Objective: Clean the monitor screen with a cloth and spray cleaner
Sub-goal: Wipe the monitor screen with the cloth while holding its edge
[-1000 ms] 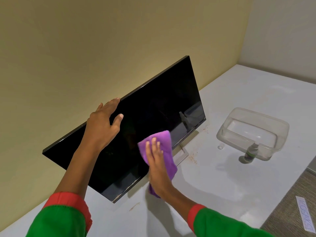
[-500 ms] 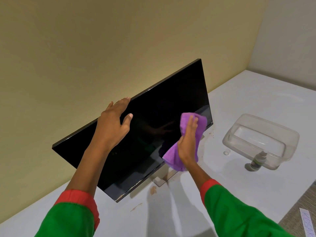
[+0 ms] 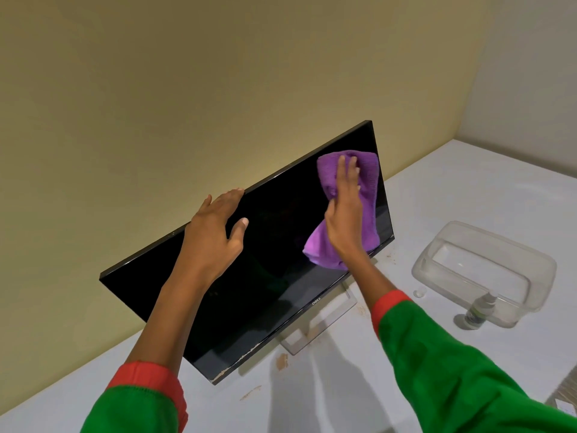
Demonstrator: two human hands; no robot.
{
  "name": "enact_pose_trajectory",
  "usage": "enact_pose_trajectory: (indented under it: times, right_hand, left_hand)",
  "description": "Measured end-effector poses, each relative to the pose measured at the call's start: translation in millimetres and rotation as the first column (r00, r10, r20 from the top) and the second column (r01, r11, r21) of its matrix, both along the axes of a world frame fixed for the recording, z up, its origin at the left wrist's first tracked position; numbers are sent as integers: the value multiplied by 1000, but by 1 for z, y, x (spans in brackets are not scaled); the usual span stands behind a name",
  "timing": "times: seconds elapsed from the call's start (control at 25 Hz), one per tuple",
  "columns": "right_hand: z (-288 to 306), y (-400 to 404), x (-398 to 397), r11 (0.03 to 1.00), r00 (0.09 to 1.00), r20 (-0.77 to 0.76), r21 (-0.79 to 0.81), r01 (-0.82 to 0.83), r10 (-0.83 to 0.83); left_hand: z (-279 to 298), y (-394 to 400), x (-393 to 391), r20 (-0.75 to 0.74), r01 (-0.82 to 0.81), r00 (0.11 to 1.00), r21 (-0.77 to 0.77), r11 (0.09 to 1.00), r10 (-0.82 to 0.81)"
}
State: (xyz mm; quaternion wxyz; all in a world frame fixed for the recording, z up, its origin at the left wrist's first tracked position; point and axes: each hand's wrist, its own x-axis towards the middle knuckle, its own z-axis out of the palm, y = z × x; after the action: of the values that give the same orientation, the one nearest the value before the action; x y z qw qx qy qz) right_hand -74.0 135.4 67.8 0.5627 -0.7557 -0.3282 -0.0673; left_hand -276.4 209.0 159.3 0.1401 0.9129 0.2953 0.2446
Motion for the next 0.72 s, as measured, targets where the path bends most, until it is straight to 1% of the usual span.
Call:
enact_pose_trajectory:
  times: [0.04,0.12,0.2,0.32,0.4,0.44,0.56,0.64,0.72]
  right_hand:
    - [-4,-2,13,999,999,-30,16,38,-37]
    - [-14,-8,34,990,979,-157,20,136,-132]
    - [-30,-18,47,978,933,-298,-28,205,-204]
    - [-62,-34,45,976,870,-444,-71,207,-217]
    - [-80,-41,30,967,824,-507,-163,197,-254]
    - [-87,-43,20,967,820,-516,-183,178,-248]
    - [-102,-48,-20,991,833,-537,-82,108,-135]
    - [-107,-49,-44,998,866,-495,-52,42,-62]
    - [-112,-46,-65,998,915,-404,-52,-24,1]
  left_hand:
    - [-1,1,0,-1,1,1000,-9,1000,-1]
    - [-2,1,-1,12,13,1000,2,1000,-13]
    - [-2,2,-1,21,23,1000,22,999,-23]
    - [-2,1,-2,14,33,999,34,999,-33]
    - [-2,1,-2,2,46,999,40,998,-46]
    - [-1,1,-3,-9,52,999,48,997,-52]
    - [-1,-2,-7,-54,47,998,92,995,-42]
    - [-2,-4,-15,-34,-64,997,95,993,67]
    - [-4,-5,-30,3,-205,979,92,975,205]
